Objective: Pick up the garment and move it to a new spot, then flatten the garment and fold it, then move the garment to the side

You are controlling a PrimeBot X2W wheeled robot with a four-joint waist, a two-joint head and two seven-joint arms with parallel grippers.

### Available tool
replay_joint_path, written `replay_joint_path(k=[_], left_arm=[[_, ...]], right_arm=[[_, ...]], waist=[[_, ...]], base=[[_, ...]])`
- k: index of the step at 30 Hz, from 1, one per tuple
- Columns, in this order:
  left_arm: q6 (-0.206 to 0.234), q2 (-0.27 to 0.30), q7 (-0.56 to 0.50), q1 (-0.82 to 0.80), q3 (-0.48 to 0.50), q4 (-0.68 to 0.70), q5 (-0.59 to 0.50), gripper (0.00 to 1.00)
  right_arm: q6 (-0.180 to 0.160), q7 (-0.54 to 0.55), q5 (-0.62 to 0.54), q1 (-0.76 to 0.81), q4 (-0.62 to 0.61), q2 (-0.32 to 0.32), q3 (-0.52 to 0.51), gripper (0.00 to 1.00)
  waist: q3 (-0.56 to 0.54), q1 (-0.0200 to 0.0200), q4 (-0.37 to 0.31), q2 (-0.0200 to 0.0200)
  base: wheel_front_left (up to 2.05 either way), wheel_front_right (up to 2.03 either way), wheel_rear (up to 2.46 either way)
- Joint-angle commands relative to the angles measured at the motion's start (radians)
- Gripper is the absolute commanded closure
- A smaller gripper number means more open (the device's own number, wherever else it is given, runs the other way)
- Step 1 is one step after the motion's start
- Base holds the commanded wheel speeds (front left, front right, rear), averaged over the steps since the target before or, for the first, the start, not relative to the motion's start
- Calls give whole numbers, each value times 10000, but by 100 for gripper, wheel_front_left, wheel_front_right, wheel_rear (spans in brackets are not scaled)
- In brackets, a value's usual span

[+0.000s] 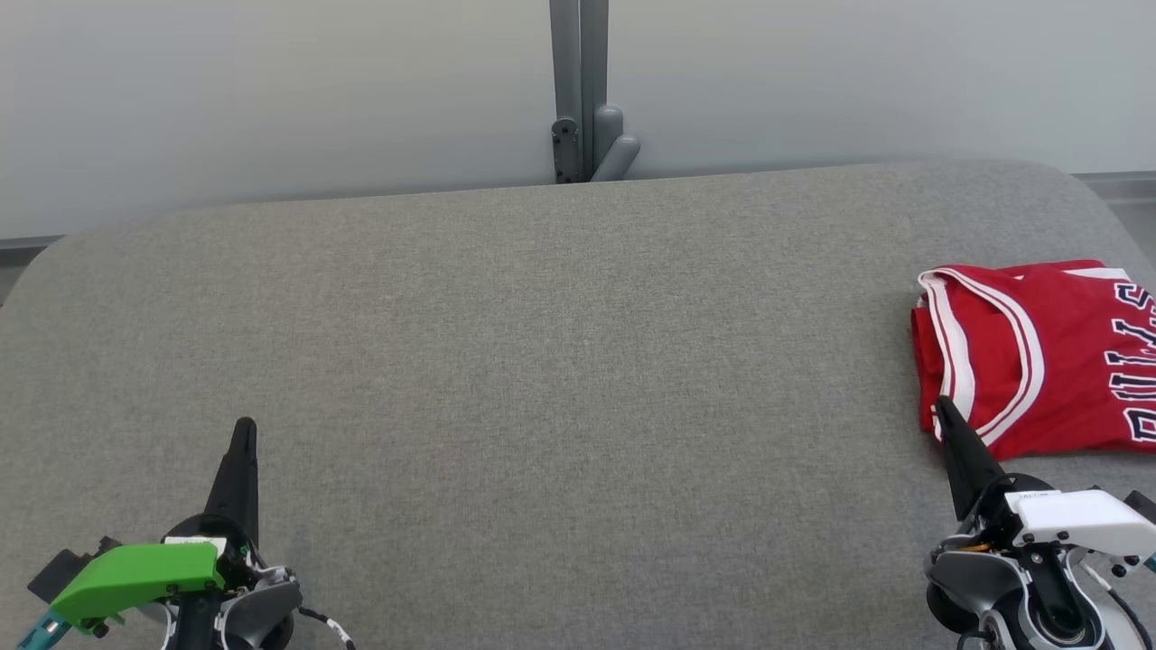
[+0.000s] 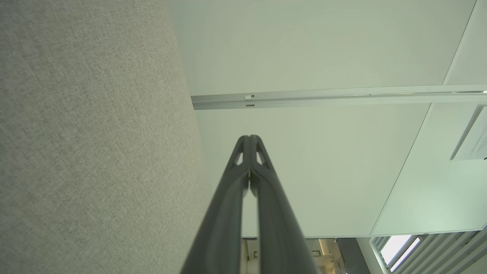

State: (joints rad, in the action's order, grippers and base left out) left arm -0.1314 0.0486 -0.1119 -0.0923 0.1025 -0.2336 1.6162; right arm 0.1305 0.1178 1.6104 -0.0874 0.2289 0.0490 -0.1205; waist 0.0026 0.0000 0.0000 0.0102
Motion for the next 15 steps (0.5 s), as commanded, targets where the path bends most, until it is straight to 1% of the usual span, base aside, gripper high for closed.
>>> replay_joint_path(k=[1,15], left_arm=[[14,41,-3,-117,52,8,-28,100],[14,39,-4,-117,53,9,-30,100]], right_arm=[[4,33,71,-74,-37,20,-19,100],[4,32,72,-74,-37,21,-19,100]], waist=[[0,0,0,-102],[0,0,0,-102]], base=[[0,0,0],[0,0,0]])
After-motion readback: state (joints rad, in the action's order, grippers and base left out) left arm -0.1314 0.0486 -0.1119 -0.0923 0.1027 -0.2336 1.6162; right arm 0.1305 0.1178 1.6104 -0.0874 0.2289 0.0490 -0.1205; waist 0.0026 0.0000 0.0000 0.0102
